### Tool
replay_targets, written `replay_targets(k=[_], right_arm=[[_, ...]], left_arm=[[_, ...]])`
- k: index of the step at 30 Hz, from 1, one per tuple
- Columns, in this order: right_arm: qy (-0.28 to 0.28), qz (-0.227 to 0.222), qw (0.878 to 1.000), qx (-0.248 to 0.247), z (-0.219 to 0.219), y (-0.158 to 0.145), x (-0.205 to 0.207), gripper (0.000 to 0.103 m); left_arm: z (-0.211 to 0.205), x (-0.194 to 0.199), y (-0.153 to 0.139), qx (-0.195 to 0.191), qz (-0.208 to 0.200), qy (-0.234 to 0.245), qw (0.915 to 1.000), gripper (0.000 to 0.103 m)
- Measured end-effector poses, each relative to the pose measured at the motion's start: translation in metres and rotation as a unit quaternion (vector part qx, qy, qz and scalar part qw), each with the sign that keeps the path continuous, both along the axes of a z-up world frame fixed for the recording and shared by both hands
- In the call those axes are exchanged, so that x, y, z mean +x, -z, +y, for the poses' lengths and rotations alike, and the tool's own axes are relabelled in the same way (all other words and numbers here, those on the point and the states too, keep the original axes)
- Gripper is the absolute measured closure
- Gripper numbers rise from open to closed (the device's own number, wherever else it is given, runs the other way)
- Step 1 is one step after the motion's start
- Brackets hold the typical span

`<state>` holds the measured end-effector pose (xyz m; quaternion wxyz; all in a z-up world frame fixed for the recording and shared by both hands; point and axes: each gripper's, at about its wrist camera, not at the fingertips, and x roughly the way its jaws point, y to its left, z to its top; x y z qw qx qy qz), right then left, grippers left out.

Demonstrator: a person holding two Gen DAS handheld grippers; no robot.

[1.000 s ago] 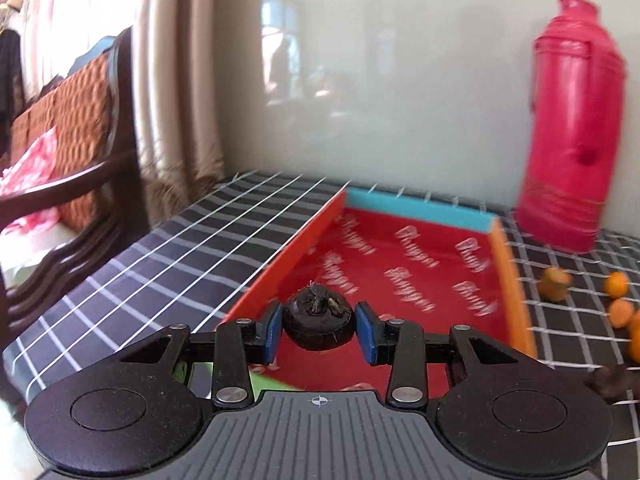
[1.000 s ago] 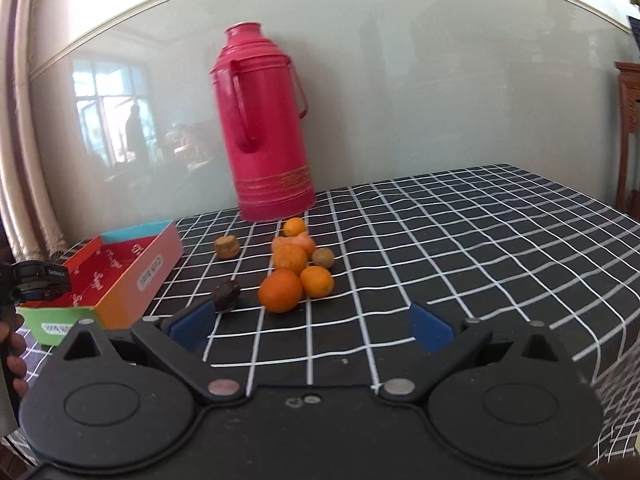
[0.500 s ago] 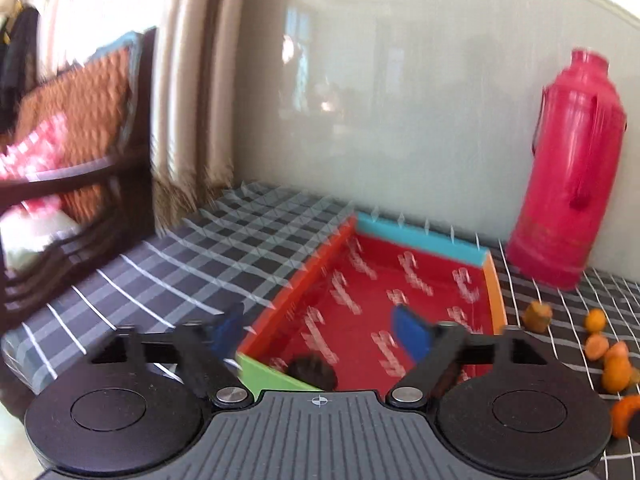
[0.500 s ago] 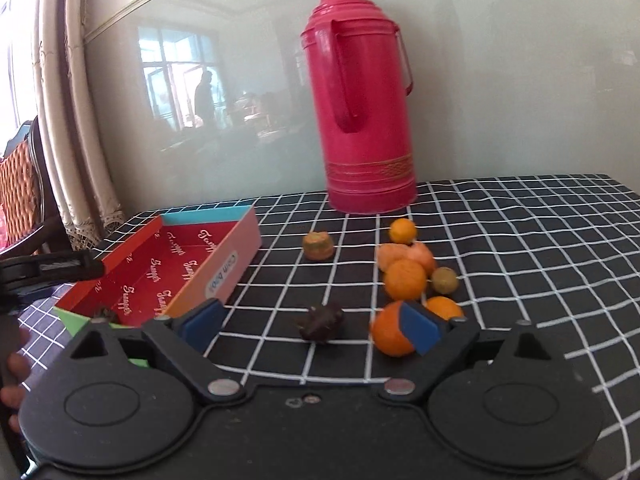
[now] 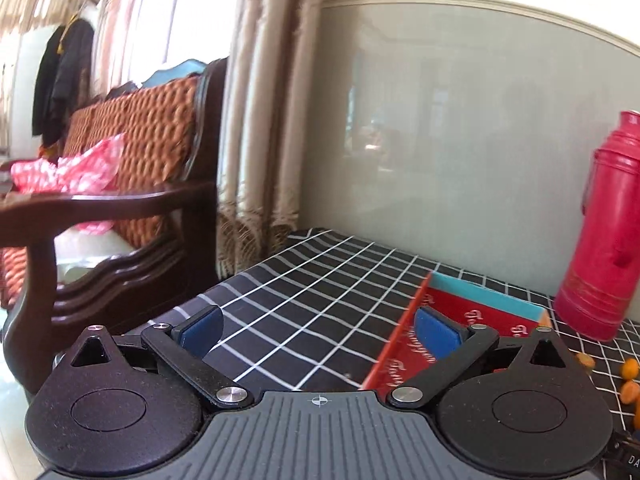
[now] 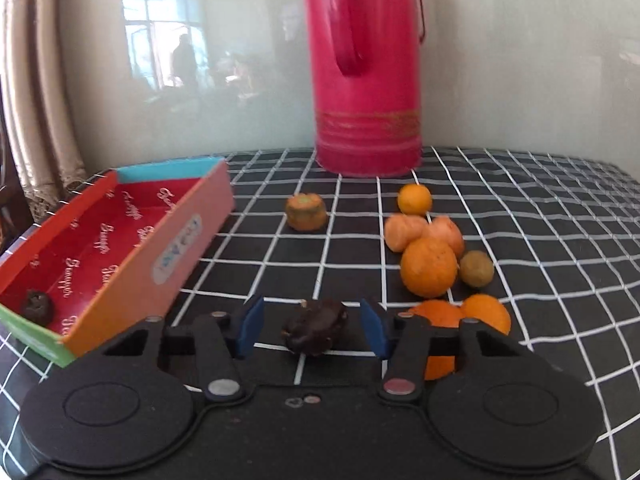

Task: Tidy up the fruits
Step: 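Reach the right gripper to the second dark brown fruit and close on it, then carry the dark fruit with the right gripper into the red box and open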

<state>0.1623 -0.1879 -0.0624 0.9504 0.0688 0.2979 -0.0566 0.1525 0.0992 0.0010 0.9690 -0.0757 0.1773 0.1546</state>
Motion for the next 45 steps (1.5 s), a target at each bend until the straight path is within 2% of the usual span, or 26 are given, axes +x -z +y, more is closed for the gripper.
replay_targets(k=[2, 8, 14, 18, 22, 27, 30, 36, 41, 43, 45], right_arm=[[0.002, 0.004, 1.000, 0.004, 0.001, 0.002, 0.003, 0.068], [0.006, 0.010, 1.000, 0.000, 0.005, 0.006, 0.007, 0.074], [0.001, 0.014, 1.000, -0.024, 0.011, 0.005, 0.007, 0.076], [-0.003, 0.010, 1.000, -0.013, 0.012, 0.004, 0.006, 0.076], [-0.018, -0.027, 0.999, -0.001, 0.018, -0.007, -0.002, 0.076], [-0.074, -0.105, 0.991, 0.020, 0.036, -0.031, -0.015, 0.076], [-0.114, -0.122, 0.986, 0.022, 0.054, -0.038, -0.016, 0.076], [-0.168, -0.104, 0.980, 0.007, 0.092, -0.033, -0.004, 0.076], [-0.184, -0.076, 0.980, 0.000, 0.111, -0.022, 0.004, 0.075], [-0.188, -0.070, 0.980, 0.006, 0.114, -0.021, 0.004, 0.072], [-0.186, -0.072, 0.980, 0.015, 0.112, -0.022, 0.001, 0.061]], left_arm=[[0.007, 0.001, 0.003, -0.008, 0.005, -0.005, 0.9999, 0.002], [0.017, -0.001, 0.007, -0.015, 0.011, -0.016, 0.9997, 0.002], [0.023, 0.000, 0.009, -0.015, 0.016, -0.029, 0.9993, 0.000], [0.031, 0.002, 0.012, -0.027, 0.023, -0.040, 0.9986, 0.000], [0.038, 0.003, 0.016, -0.047, 0.033, -0.046, 0.9972, 0.000], [0.042, 0.004, 0.022, -0.059, 0.044, -0.051, 0.9960, 0.000], [0.044, 0.004, 0.026, -0.061, 0.052, -0.054, 0.9953, 0.000], [0.048, 0.002, 0.029, -0.053, 0.055, -0.061, 0.9952, 0.000], [0.052, 0.002, 0.030, -0.047, 0.056, -0.065, 0.9952, 0.000], [0.054, 0.002, 0.030, -0.048, 0.057, -0.066, 0.9950, 0.000], [0.056, 0.002, 0.030, -0.051, 0.058, -0.068, 0.9947, 0.000]])
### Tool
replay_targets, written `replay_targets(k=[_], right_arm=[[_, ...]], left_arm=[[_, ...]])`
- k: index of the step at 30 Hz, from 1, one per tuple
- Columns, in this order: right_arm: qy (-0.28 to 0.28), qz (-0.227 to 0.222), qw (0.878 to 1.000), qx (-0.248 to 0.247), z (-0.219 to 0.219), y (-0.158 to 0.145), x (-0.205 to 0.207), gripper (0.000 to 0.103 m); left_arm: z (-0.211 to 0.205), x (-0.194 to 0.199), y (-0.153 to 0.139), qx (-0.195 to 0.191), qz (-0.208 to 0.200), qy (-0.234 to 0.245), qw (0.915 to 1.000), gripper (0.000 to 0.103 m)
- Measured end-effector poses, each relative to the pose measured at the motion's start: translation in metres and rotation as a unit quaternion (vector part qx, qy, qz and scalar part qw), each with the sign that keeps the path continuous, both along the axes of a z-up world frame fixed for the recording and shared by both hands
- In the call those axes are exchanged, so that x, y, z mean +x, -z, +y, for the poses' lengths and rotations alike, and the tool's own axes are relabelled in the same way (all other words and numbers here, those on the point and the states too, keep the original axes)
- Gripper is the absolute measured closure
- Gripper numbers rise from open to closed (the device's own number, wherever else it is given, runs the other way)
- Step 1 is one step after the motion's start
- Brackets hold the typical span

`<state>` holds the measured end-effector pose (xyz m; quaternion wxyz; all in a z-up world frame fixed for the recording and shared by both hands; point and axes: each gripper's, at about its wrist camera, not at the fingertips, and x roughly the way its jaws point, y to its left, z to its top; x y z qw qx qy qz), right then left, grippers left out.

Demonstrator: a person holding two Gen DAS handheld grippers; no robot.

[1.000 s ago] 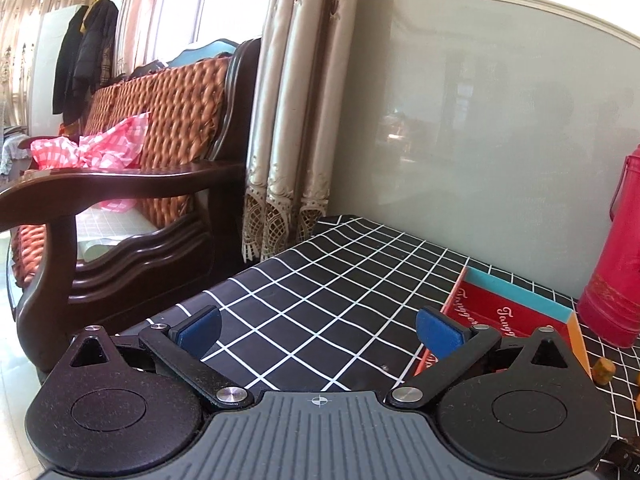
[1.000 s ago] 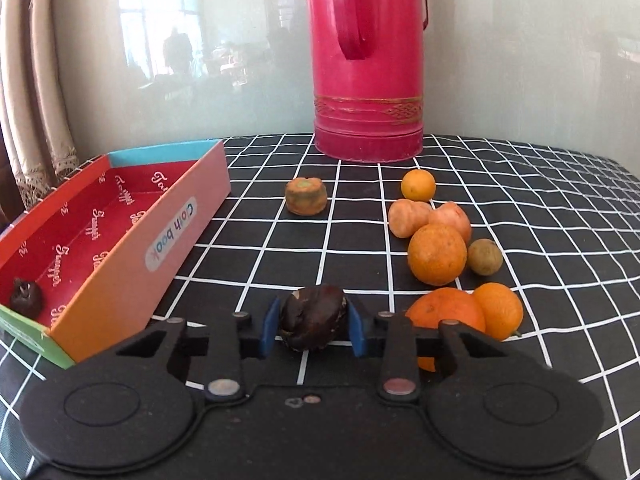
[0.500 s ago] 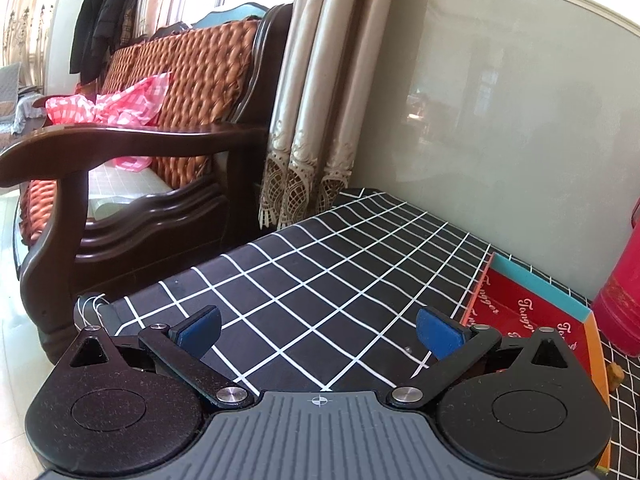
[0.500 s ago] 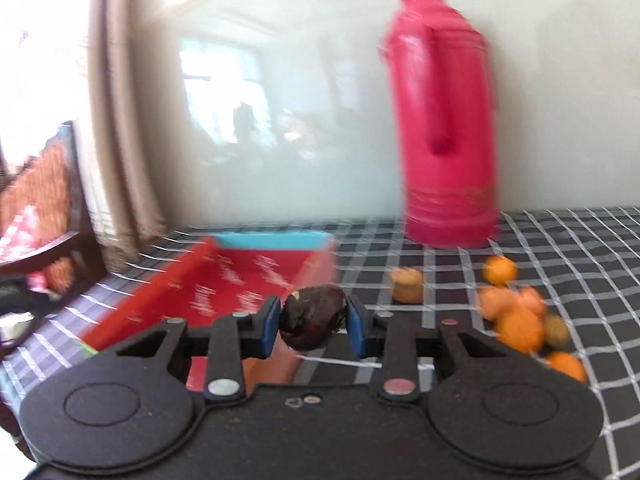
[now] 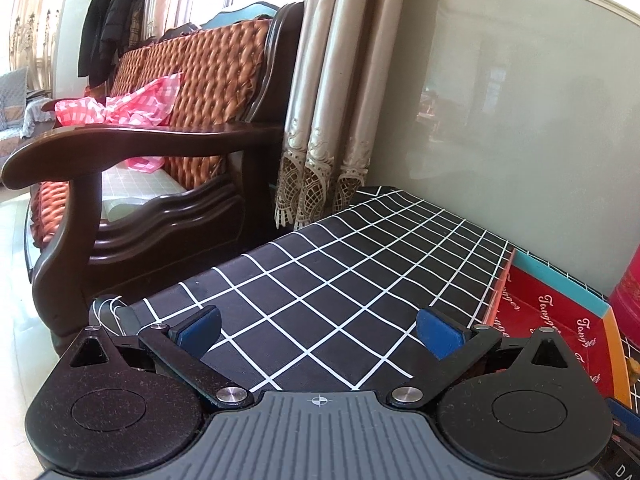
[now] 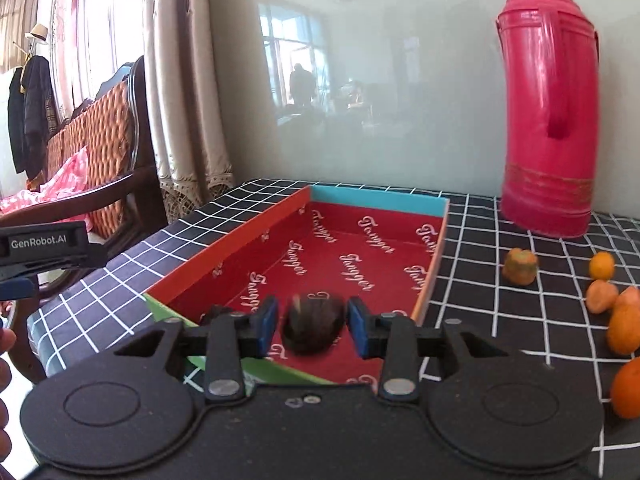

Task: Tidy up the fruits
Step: 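Carry the dark fruit with the right gripper into the red box and open, then reach the left gripper to the large orange and close on it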

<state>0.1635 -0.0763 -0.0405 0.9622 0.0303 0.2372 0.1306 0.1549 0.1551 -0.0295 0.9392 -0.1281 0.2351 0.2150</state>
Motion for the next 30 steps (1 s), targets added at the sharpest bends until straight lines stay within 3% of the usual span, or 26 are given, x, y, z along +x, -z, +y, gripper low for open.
replay_targets(k=[2, 7, 10, 12, 17, 23, 26, 30], right_arm=[[0.009, -0.015, 1.000, 0.008, -0.005, -0.004, -0.006, 0.039], [0.038, -0.067, 0.997, 0.015, -0.024, -0.020, -0.022, 0.023], [0.067, -0.085, 0.994, 0.003, -0.037, -0.025, -0.028, 0.020], [0.099, -0.095, 0.991, -0.003, -0.049, -0.029, -0.034, 0.008], [0.170, -0.122, 0.977, -0.031, -0.080, -0.035, -0.048, 0.006], [0.240, -0.113, 0.963, -0.041, -0.119, -0.035, -0.060, 0.006], [0.298, -0.110, 0.946, -0.064, -0.140, -0.032, -0.069, 0.006], [0.392, -0.090, 0.910, -0.098, -0.167, -0.028, -0.078, 0.006]], left_arm=[[0.001, 0.000, 0.000, -0.003, 0.000, 0.000, 1.0000, 0.000], [-0.004, 0.000, -0.002, 0.002, -0.004, 0.005, 1.0000, 0.000], [-0.014, -0.001, -0.004, 0.015, -0.010, 0.013, 0.9997, 0.000], [-0.023, -0.001, -0.006, 0.023, -0.015, 0.023, 0.9994, 0.000], [-0.054, -0.003, -0.012, 0.049, -0.031, 0.059, 0.9966, 0.000], [-0.099, -0.008, -0.019, 0.069, -0.057, 0.119, 0.9888, 0.000], [-0.127, -0.013, -0.022, 0.086, -0.076, 0.155, 0.9813, 0.000], [-0.168, -0.017, -0.022, 0.097, -0.088, 0.216, 0.9676, 0.000]])
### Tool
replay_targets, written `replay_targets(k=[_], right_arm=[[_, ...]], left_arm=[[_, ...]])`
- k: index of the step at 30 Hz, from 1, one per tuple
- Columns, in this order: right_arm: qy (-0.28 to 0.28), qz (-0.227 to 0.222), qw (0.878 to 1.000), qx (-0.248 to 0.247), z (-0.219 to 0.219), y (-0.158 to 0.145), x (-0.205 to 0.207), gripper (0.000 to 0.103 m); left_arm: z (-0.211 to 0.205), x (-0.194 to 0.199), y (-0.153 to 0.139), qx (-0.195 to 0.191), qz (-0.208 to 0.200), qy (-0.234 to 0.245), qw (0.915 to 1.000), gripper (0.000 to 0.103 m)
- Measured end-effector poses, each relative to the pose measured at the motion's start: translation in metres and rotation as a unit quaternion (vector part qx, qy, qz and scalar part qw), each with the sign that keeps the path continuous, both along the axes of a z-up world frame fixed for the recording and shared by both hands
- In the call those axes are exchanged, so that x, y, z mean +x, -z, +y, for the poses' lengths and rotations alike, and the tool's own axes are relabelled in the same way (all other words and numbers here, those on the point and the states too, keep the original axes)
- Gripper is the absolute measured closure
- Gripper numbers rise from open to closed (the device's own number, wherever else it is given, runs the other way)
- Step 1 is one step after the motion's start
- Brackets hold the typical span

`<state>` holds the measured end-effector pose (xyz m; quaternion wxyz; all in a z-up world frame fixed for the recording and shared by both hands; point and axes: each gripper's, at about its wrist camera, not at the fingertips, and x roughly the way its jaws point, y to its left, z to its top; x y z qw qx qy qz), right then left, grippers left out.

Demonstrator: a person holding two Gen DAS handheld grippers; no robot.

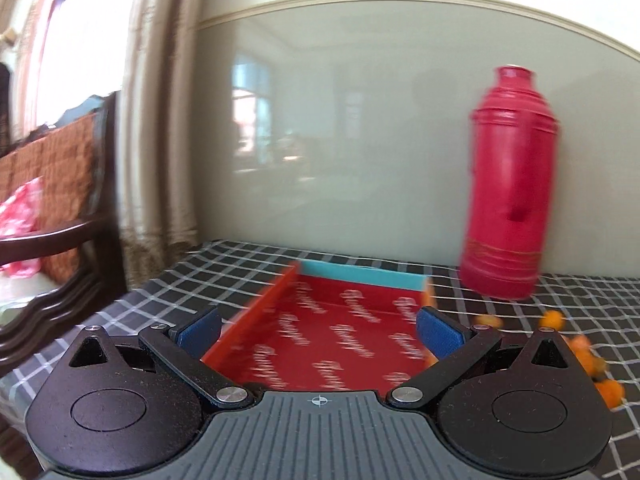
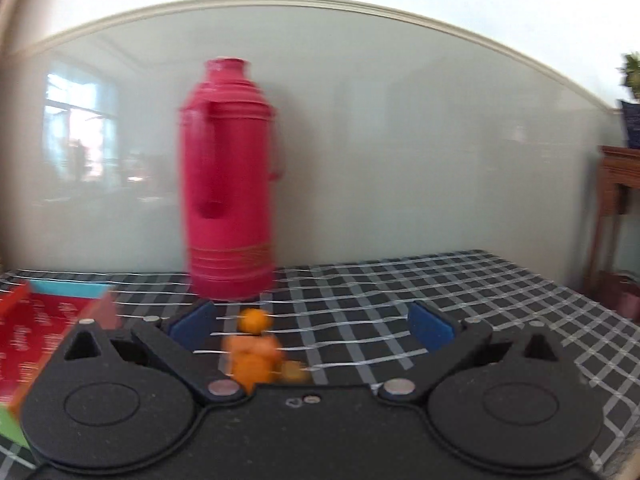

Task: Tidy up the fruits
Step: 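Reach the left gripper to the large orange and close on it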

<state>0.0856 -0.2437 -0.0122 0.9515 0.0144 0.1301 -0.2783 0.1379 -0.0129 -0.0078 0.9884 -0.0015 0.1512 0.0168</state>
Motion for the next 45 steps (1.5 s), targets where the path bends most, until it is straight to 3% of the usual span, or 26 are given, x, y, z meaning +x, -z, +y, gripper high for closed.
replay_targets(k=[4, 9, 17, 21, 24, 26, 32, 36, 42, 45], right_arm=[[0.091, 0.006, 0.996, -0.020, -0.024, 0.002, -0.011, 0.006], [0.156, 0.008, 0.987, -0.030, -0.046, 0.006, -0.024, 0.006], [0.159, 0.026, 0.987, -0.028, -0.068, 0.012, -0.038, 0.006], [0.161, 0.026, 0.986, -0.025, -0.080, 0.013, -0.042, 0.006], [0.163, 0.031, 0.986, -0.019, -0.087, 0.015, -0.044, 0.006], [0.166, 0.033, 0.985, -0.015, -0.093, 0.016, -0.045, 0.006], [0.164, 0.033, 0.986, -0.003, -0.097, 0.018, -0.047, 0.006], [0.155, 0.037, 0.987, -0.003, -0.094, 0.019, -0.044, 0.006], [0.141, 0.038, 0.989, -0.006, -0.089, 0.019, -0.044, 0.006], [0.138, 0.039, 0.990, -0.009, -0.088, 0.018, -0.043, 0.006]], left_arm=[[-0.041, -0.001, 0.007, 0.007, 0.017, 0.074, 0.9971, 0.000], [-0.091, -0.003, 0.022, 0.034, 0.040, 0.146, 0.9879, 0.000], [-0.149, -0.006, 0.039, 0.056, 0.056, 0.222, 0.9719, 0.001], [-0.168, -0.002, 0.047, 0.057, 0.076, 0.246, 0.9645, 0.016], [-0.175, 0.006, 0.053, 0.050, 0.097, 0.248, 0.9625, 0.020], [-0.178, 0.011, 0.056, 0.044, 0.111, 0.252, 0.9604, 0.030], [-0.181, 0.012, 0.057, 0.037, 0.110, 0.255, 0.9598, 0.034], [-0.180, 0.011, 0.055, 0.027, 0.109, 0.265, 0.9578, 0.062], [-0.178, 0.009, 0.054, 0.028, 0.109, 0.265, 0.9578, 0.060], [-0.179, 0.008, 0.056, 0.041, 0.114, 0.253, 0.9598, 0.043]])
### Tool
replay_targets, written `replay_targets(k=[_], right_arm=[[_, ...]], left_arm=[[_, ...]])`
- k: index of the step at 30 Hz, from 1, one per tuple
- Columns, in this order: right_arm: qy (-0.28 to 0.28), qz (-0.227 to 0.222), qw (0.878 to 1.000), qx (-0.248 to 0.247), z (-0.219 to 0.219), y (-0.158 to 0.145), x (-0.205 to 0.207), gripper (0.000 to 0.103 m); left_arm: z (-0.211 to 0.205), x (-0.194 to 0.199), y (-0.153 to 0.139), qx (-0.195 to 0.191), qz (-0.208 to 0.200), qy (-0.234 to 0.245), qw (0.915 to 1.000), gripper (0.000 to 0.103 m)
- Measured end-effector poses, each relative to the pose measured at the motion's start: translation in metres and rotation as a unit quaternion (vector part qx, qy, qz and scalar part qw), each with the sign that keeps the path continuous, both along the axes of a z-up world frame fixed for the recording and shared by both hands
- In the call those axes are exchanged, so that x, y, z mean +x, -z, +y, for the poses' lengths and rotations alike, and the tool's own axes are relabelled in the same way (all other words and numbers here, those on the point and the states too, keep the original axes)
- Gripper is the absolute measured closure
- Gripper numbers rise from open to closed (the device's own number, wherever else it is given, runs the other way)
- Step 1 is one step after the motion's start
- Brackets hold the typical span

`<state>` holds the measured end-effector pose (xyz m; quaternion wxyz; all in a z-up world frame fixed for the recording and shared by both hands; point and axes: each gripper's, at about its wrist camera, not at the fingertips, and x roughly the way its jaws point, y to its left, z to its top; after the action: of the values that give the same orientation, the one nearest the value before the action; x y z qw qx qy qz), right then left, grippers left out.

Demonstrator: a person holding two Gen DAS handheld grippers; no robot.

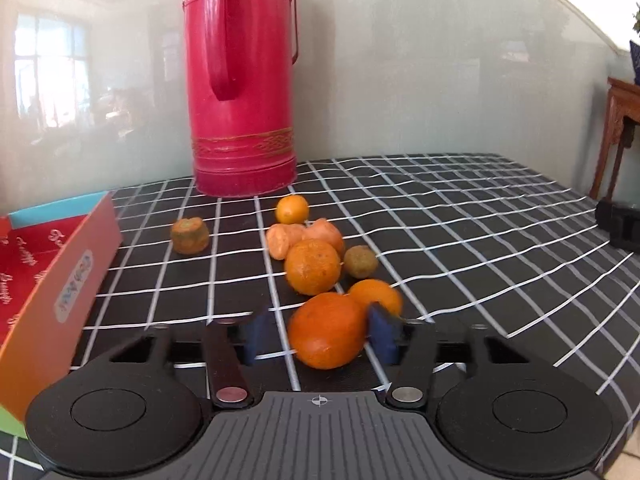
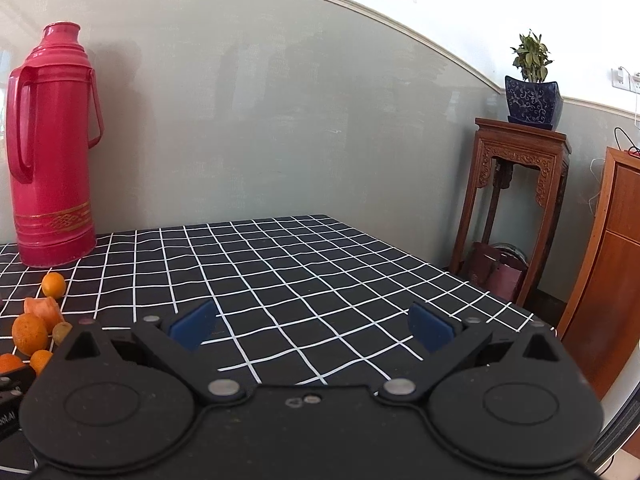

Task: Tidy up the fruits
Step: 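Reach the left gripper to the large orange and close on it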

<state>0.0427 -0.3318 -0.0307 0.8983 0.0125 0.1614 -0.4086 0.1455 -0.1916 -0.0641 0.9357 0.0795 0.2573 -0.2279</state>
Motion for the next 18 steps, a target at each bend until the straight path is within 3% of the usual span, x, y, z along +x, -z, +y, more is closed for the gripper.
replay_targets(k=[6, 8, 10, 13, 18], right_arm=[[-0.001, -0.002, 1.000, 0.007, -0.001, 0.000, 0.000, 0.006], [-0.003, -0.001, 1.000, 0.006, -0.001, 0.000, 0.000, 0.006], [-0.004, 0.000, 1.000, 0.006, -0.001, 0.000, 0.000, 0.006], [-0.009, -0.002, 1.000, 0.012, 0.000, -0.001, 0.001, 0.006], [-0.025, -0.005, 1.000, 0.013, 0.006, -0.003, 0.005, 0.006]], left_arm=[[0.005, 0.007, 0.002, -0.014, 0.028, -0.002, 0.9995, 0.044], [0.004, 0.006, 0.002, -0.015, 0.022, -0.002, 0.9997, 0.047], [0.002, 0.002, 0.002, -0.013, 0.014, 0.006, 0.9998, 0.061], [-0.002, -0.002, 0.002, 0.002, 0.002, 0.007, 1.0000, 0.061], [0.011, 0.000, -0.004, -0.012, -0.011, -0.020, 0.9997, 0.062]])
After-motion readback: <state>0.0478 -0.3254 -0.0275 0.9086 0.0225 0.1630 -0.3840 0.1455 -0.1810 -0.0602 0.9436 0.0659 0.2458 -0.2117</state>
